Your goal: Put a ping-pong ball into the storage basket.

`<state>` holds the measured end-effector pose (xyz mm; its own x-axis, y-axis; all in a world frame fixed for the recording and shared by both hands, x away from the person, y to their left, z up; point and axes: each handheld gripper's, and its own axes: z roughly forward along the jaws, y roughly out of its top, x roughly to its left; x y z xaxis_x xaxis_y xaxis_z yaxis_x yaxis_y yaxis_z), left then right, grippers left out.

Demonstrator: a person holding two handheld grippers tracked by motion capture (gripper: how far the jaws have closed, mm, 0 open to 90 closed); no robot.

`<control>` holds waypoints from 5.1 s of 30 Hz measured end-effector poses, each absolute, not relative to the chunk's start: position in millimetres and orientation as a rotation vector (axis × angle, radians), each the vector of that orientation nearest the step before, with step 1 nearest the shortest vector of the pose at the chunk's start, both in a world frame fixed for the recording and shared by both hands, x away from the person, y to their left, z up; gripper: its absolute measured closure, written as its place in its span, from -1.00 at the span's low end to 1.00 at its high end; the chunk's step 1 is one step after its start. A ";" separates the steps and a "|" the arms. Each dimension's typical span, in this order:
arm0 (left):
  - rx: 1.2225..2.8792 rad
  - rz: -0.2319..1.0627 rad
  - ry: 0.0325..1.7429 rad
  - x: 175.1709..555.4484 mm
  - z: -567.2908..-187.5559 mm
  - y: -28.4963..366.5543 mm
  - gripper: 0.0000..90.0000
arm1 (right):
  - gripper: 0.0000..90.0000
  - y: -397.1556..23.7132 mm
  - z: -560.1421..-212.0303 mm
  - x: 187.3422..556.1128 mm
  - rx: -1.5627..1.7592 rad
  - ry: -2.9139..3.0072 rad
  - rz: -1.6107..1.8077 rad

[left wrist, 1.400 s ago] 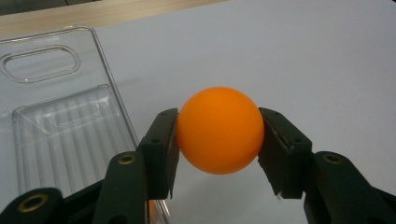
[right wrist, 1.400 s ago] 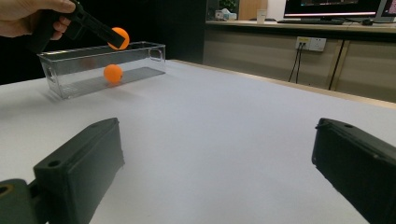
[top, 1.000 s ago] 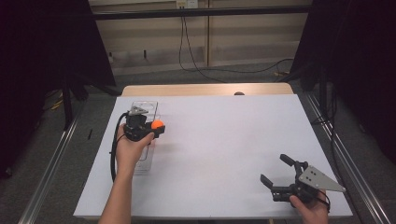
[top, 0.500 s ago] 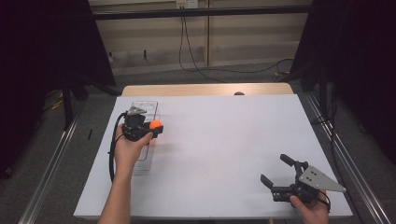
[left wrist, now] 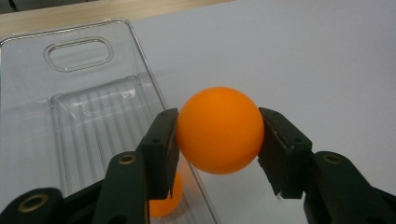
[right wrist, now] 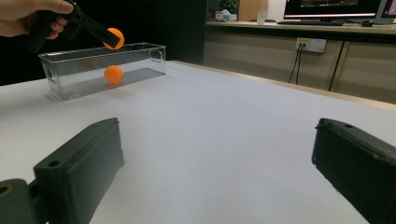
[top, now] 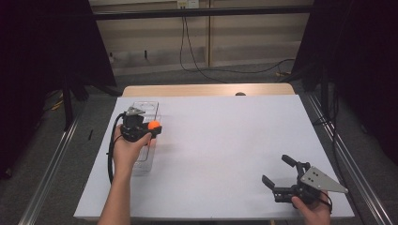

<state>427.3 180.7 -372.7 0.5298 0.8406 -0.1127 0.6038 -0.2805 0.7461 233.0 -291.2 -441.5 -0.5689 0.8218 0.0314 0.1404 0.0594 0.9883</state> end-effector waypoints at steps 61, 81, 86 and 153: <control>1.975 0.457 1.256 427.5 -371.6 207.6 0.12 | -0.97 -291.2 -441.6 233.0 0.960 1.780 1.553; 1.982 0.458 1.294 430.0 -378.7 214.3 0.12 | -0.97 -291.2 -441.6 233.1 0.956 1.783 1.552; 1.987 0.462 1.302 430.3 -379.5 215.2 0.12 | -0.97 -291.4 -441.7 233.2 0.956 1.785 1.551; 2.021 0.512 1.343 430.7 -387.6 211.1 -0.03 | -0.97 -291.5 -441.5 232.6 0.952 1.784 1.555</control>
<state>430.7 211.1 -387.6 0.3993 0.9163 -0.0317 0.6625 -0.2644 0.7009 232.6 -291.5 -441.5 -0.5755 0.8174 0.0268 0.1385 0.0651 0.9882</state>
